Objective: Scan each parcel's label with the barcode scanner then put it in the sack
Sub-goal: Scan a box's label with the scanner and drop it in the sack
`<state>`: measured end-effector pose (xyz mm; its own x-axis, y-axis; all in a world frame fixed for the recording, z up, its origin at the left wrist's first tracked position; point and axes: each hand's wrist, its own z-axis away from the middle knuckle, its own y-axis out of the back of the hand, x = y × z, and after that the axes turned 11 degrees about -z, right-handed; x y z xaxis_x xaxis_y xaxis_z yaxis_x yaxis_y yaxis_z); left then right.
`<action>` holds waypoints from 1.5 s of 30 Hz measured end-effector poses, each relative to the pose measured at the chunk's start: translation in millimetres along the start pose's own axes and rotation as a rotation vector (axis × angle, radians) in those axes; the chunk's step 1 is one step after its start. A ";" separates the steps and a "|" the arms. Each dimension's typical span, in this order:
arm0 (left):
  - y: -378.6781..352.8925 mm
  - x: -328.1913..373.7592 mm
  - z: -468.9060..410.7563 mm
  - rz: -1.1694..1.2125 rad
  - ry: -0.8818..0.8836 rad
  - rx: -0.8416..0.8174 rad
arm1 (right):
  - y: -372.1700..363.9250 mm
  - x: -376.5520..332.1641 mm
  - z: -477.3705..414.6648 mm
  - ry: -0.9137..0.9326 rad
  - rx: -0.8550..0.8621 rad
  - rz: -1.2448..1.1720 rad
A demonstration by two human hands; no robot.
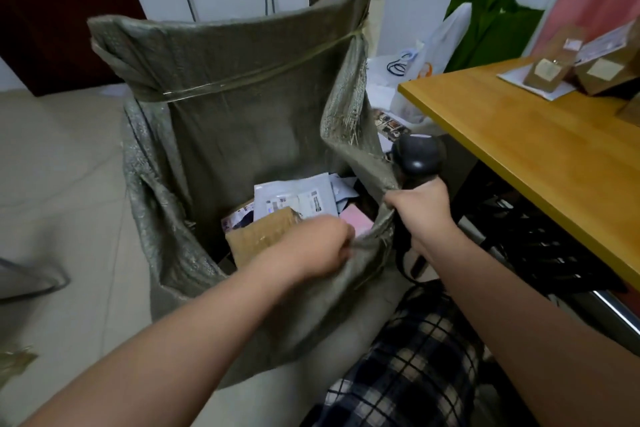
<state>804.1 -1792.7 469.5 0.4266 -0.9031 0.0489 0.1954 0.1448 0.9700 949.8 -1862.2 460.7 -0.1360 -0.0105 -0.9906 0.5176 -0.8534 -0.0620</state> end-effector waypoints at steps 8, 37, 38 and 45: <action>61.1 20.2 -35.6 0.153 -0.030 0.555 | 39.2 -24.3 -22.3 0.069 0.019 0.030; 58.3 164.7 -87.5 0.108 -0.295 0.359 | 218.8 -74.3 61.1 0.090 0.310 -0.146; 62.9 179.2 -90.3 0.112 -0.332 0.353 | 234.1 -81.7 67.8 0.082 0.346 -0.172; 76.2 292.6 -112.8 0.127 -0.529 0.314 | 362.5 -104.7 113.9 0.019 0.733 -0.221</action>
<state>1043.4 -2000.3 530.8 -0.0808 -0.9761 0.2020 -0.1312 0.2113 0.9686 1055.5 -2229.8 555.7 -0.1535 0.2039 -0.9669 -0.2141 -0.9621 -0.1689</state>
